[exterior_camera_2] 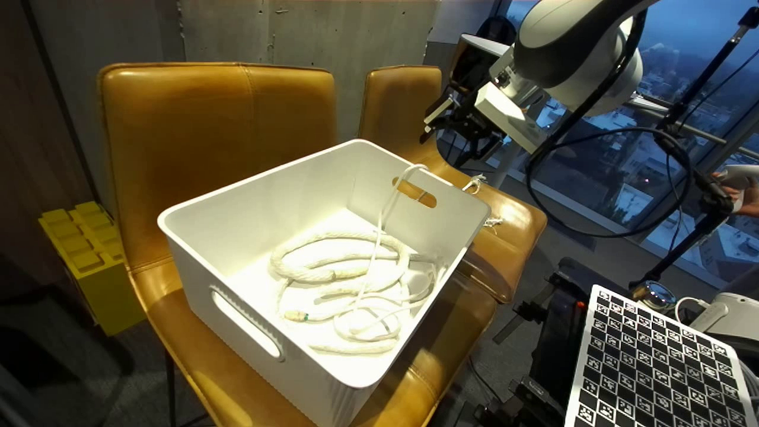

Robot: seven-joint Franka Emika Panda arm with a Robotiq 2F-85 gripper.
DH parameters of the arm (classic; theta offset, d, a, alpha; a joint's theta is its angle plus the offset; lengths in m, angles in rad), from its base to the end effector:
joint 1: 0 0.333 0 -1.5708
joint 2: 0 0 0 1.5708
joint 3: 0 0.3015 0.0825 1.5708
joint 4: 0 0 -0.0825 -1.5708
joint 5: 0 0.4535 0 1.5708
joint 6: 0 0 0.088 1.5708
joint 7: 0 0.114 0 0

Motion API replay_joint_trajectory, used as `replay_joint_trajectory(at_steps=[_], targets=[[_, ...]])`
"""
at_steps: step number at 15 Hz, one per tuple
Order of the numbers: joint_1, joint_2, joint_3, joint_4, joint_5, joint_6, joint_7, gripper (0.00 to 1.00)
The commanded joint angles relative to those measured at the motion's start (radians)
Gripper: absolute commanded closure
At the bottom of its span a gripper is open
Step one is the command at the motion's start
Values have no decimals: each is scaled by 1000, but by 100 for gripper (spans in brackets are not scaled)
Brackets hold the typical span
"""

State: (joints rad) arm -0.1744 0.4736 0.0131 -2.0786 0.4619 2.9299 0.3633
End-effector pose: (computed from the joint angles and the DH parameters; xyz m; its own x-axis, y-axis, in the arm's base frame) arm 0.6371 -0.1316 0.1553 0.5312 -0.8235 0.1991 -0.7479 -0.5662 -0.3465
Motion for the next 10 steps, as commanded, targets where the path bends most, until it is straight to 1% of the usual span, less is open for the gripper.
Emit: replay_joint_trajectory(at_steps=[1, 6, 10], targets=[[57, 8, -36, -3, 12, 17, 81, 0], [110, 6, -75, 1, 11, -8, 185, 0], [127, 10, -93, 1, 6, -12, 229, 0]])
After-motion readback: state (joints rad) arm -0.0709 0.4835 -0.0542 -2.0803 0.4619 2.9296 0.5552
